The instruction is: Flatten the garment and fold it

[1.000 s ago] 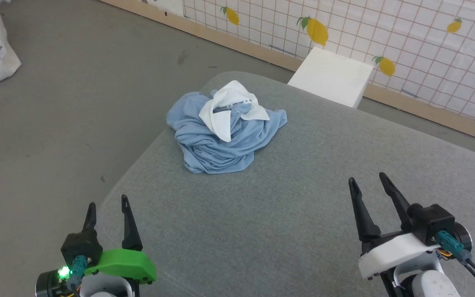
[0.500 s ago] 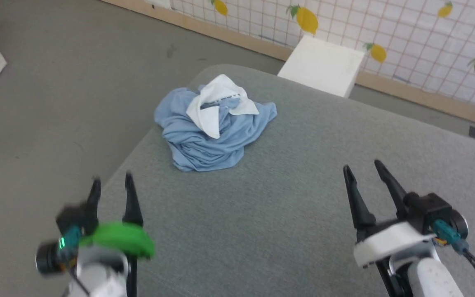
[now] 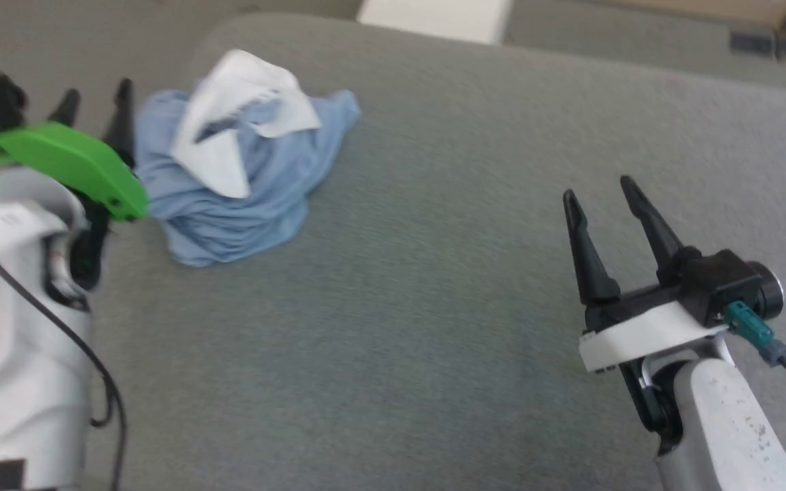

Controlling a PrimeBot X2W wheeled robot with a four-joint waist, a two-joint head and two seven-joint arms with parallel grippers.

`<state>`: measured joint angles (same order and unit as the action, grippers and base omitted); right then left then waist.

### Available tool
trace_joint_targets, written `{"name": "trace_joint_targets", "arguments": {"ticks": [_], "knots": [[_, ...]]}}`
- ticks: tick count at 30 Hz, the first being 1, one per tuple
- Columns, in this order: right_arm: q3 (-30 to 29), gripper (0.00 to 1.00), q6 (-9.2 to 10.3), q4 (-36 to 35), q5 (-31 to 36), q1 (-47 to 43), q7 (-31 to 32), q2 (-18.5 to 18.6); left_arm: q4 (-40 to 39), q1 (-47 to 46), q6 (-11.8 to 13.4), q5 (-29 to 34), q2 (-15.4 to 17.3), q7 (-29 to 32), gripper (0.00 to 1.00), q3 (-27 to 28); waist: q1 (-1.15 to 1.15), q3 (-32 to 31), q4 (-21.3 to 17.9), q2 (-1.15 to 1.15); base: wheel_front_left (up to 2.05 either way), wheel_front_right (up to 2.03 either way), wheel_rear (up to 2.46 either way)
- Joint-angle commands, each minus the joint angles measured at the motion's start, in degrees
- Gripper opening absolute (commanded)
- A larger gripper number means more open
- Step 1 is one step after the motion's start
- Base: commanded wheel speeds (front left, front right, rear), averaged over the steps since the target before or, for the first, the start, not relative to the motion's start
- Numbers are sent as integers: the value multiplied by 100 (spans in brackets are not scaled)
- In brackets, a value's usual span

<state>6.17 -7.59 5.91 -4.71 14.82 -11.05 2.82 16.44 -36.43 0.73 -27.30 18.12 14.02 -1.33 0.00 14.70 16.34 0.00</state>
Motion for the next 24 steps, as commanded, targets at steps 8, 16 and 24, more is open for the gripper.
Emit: {"name": "trace_joint_targets", "arguments": {"ticks": [8,16,24], "knots": [[120,100,10,234,-208,394,-262,6,204,-105,444,-639,522,1993,100,405,0,1695,-1677,0,0,0,0],[126,100,10,468,-306,493,-364,6,256,750,1049,-942,509,3246,100,517,0,1642,-1796,0,0,0,0],[35,100,10,623,-311,417,-389,6,-185,1118,673,-791,656,2528,0,554,0,910,-1629,0,0,0,0]]}}
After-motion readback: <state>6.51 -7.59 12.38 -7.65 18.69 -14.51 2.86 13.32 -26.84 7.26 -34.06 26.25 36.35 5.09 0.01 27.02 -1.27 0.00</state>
